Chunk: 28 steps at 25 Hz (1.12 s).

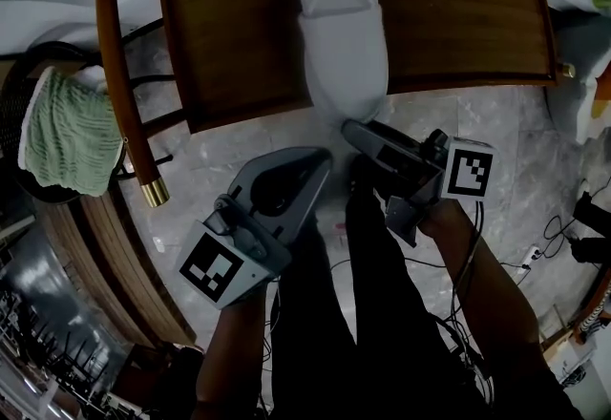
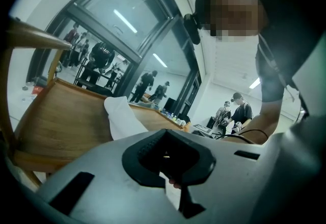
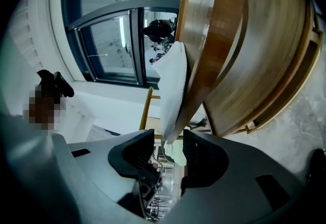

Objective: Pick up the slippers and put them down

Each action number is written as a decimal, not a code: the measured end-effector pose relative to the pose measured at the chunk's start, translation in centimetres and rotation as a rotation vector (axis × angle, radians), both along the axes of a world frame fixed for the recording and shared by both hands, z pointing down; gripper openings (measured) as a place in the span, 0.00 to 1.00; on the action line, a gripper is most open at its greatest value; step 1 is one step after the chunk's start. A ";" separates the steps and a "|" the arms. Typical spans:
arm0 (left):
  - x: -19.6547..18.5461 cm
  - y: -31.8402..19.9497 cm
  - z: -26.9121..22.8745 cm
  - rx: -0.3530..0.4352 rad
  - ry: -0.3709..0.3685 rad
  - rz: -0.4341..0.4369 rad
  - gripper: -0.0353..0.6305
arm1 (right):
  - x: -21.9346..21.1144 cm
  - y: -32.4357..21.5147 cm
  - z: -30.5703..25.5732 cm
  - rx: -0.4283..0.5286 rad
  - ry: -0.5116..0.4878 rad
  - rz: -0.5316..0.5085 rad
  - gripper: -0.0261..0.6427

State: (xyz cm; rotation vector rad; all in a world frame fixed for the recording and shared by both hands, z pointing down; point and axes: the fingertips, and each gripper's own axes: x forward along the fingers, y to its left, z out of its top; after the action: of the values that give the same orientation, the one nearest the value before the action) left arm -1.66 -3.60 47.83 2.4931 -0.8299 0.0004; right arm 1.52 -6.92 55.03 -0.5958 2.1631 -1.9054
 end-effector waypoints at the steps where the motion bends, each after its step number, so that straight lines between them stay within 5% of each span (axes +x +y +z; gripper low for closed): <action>1: -0.1 0.0 -0.3 0.004 0.001 -0.003 0.06 | 0.1 0.4 -0.1 -0.006 0.001 -0.005 0.27; 4: -0.1 0.2 -2.4 0.013 0.019 -0.007 0.06 | 0.7 3.0 -1.4 -0.029 0.000 -0.038 0.27; 7: 0.3 1.0 -6.7 0.025 0.037 0.028 0.06 | 0.5 6.3 -6.1 0.049 0.014 -0.135 0.11; 12: 0.9 -0.8 -16.5 0.172 0.050 0.059 0.06 | 0.3 4.5 -18.1 0.379 -0.008 -0.188 0.09; 16: 1.0 2.1 -24.0 0.193 0.052 0.065 0.06 | 1.0 5.1 -30.1 0.612 -0.009 -0.126 0.09; 23: 0.0 5.6 -32.5 0.314 -0.043 0.130 0.06 | 1.6 7.1 -41.4 1.075 0.255 -0.129 0.09; 28: -1.1 6.1 -36.4 0.411 -0.082 0.129 0.06 | 1.1 8.0 -43.7 1.215 0.376 -0.083 0.09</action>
State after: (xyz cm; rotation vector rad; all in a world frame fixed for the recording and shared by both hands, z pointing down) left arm -2.75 2.50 11.39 2.9470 -0.7618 -0.0258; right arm 2.66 1.09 11.31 -0.5838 2.9973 -0.2187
